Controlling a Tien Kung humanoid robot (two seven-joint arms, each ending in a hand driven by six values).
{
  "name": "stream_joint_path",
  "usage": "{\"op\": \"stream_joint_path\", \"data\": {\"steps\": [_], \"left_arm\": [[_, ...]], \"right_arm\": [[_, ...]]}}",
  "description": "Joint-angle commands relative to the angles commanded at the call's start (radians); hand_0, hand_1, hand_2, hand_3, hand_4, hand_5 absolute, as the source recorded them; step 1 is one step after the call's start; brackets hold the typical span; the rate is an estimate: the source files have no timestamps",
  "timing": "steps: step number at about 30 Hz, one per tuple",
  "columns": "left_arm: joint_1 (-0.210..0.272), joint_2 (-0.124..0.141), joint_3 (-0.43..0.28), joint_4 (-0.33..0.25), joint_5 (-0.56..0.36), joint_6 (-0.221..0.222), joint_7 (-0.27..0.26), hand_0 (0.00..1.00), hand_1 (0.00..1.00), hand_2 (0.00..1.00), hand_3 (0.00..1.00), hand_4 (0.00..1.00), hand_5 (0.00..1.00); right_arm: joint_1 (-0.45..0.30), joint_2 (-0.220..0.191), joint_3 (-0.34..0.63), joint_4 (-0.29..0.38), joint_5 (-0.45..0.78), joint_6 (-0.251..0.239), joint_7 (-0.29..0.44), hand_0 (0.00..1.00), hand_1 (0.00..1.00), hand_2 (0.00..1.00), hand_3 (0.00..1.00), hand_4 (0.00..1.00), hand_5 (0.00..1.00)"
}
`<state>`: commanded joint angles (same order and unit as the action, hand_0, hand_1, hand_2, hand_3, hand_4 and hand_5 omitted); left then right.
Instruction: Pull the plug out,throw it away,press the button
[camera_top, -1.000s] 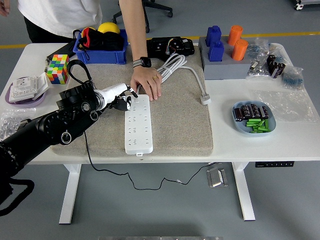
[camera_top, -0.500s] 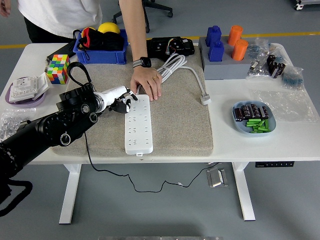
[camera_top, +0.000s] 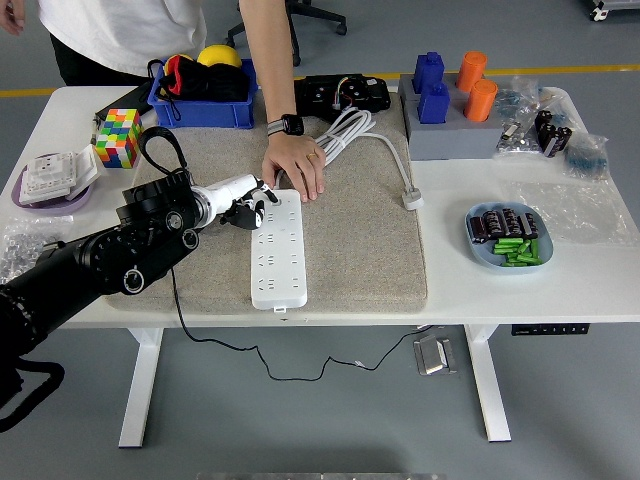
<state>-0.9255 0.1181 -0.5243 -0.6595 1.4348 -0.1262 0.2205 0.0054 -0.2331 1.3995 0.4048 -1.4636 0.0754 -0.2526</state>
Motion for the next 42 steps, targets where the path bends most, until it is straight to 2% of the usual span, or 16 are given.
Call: {"op": "stream_joint_path", "data": {"steps": [1, 8, 10, 14, 15, 16, 20, 21, 26, 27, 33, 42], "left_arm": [[0.003, 0.004, -0.011, -0.008, 0.008, 0.002, -0.002, 0.03, 0.002, 0.074, 0.723, 0.04, 0.002], [0.055, 0.064, -0.201, -0.148, 0.102, 0.025, -0.03, 0.03, 0.002, 0.074, 0.722, 0.042, 0.002], [0.083, 0.08, -0.257, -0.191, 0.13, 0.041, -0.056, 0.029, 0.002, 0.081, 0.725, 0.031, 0.002], [0.147, 0.112, -0.374, -0.251, 0.195, 0.106, -0.15, 0.029, 0.002, 0.081, 0.725, 0.031, 0.002], [0.163, 0.118, -0.406, -0.262, 0.206, 0.111, -0.16, 0.223, 0.189, 0.298, 0.686, 0.561, 0.002], [0.171, 0.121, -0.424, -0.267, 0.21, 0.111, -0.161, 0.223, 0.189, 0.298, 0.686, 0.561, 0.002], [0.254, 0.14, -0.571, -0.321, 0.265, 0.111, -0.155, 0.223, 0.189, 0.298, 0.686, 0.561, 0.002], [0.272, 0.142, -0.602, -0.332, 0.275, 0.112, -0.153, 0.621, 0.654, 0.603, 0.78, 0.711, 0.002], [0.355, 0.14, -0.745, -0.387, 0.32, 0.135, -0.161, 0.621, 0.654, 0.603, 0.78, 0.711, 0.002], [0.37, 0.138, -0.772, -0.396, 0.328, 0.14, -0.165, 0.861, 0.87, 0.809, 0.841, 0.732, 0.002], [0.434, 0.123, -0.914, -0.43, 0.368, 0.152, -0.175, 0.878, 0.893, 0.828, 0.846, 0.734, 0.002], [0.475, 0.118, -0.987, -0.432, 0.384, 0.14, -0.171, 0.878, 0.887, 0.829, 0.848, 0.736, 0.002]], "right_arm": [[0.0, 0.0, 0.001, 0.0, 0.0, 0.0, 0.0, 0.767, 0.729, 0.724, 0.713, 0.883, 0.658], [-0.002, 0.005, 0.006, 0.0, -0.002, 0.001, 0.0, 0.767, 0.729, 0.724, 0.713, 0.883, 0.658], [-0.001, 0.006, 0.008, 0.001, -0.002, 0.001, 0.0, 0.767, 0.729, 0.724, 0.713, 0.883, 0.658], [0.0, 0.006, 0.011, 0.004, -0.003, 0.0, 0.001, 0.767, 0.729, 0.724, 0.713, 0.883, 0.658], [0.0, 0.006, 0.011, 0.004, -0.003, -0.001, 0.001, 0.767, 0.729, 0.724, 0.713, 0.883, 0.658], [0.001, 0.006, 0.012, 0.004, -0.003, 0.0, 0.001, 0.767, 0.729, 0.724, 0.713, 0.883, 0.658], [0.0, 0.006, 0.018, 0.001, -0.007, 0.0, 0.0, 0.767, 0.729, 0.724, 0.713, 0.883, 0.658], [0.0, 0.007, 0.019, 0.001, -0.007, 0.0, 0.0, 0.767, 0.729, 0.724, 0.713, 0.883, 0.658], [0.003, 0.006, 0.023, 0.003, -0.007, -0.001, 0.001, 0.767, 0.729, 0.724, 0.713, 0.883, 0.658], [0.004, 0.006, 0.024, 0.004, -0.007, -0.001, 0.001, 0.767, 0.729, 0.724, 0.713, 0.883, 0.658], [0.005, 0.006, 0.029, 0.004, -0.01, -0.001, 0.001, 0.767, 0.729, 0.724, 0.713, 0.883, 0.658], [0.014, 0.001, 0.041, 0.006, -0.015, -0.003, 0.002, 0.767, 0.729, 0.724, 0.713, 0.883, 0.658]]}}
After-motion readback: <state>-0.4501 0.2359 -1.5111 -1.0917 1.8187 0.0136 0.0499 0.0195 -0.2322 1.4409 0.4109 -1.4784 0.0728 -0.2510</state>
